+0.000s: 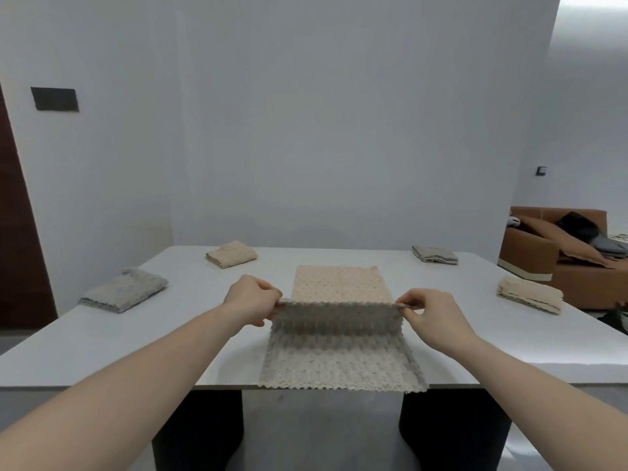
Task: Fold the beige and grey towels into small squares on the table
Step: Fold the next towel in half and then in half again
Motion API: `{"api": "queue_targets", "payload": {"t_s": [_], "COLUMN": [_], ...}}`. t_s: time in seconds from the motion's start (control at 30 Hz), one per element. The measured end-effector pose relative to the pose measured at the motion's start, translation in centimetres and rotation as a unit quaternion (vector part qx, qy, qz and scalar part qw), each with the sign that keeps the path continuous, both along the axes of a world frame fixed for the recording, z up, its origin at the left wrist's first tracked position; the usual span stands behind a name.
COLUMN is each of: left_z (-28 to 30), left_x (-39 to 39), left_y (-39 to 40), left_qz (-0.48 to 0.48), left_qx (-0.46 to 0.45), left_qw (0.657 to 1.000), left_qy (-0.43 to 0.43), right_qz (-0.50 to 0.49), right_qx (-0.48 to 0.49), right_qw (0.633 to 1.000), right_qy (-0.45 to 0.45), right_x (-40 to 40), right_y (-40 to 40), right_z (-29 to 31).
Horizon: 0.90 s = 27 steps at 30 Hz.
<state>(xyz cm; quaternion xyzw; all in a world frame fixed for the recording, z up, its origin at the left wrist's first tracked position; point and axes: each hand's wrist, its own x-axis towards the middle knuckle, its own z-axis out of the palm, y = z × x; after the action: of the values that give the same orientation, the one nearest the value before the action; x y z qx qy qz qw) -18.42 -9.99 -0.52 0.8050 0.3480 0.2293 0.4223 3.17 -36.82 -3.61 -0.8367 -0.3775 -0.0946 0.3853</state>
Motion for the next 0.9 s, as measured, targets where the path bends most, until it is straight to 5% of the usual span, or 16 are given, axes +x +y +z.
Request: {"api": "queue_targets", "payload": {"t_s": [0.9], "left_z": [-6.1], "left_x": [-5.4], "left_y": [-3.4], "left_qz": [-0.025], "left_qx": [0.148], "left_qw": [0.985], "left_qy": [0.083], "right_qz": [0.024], "right_qx": [-0.118], "right_qw": [0.992], "right_qy": [-0.025], "right_x": [-4.3], "right_y": [-5.1], "right_z": [-5.3]}}
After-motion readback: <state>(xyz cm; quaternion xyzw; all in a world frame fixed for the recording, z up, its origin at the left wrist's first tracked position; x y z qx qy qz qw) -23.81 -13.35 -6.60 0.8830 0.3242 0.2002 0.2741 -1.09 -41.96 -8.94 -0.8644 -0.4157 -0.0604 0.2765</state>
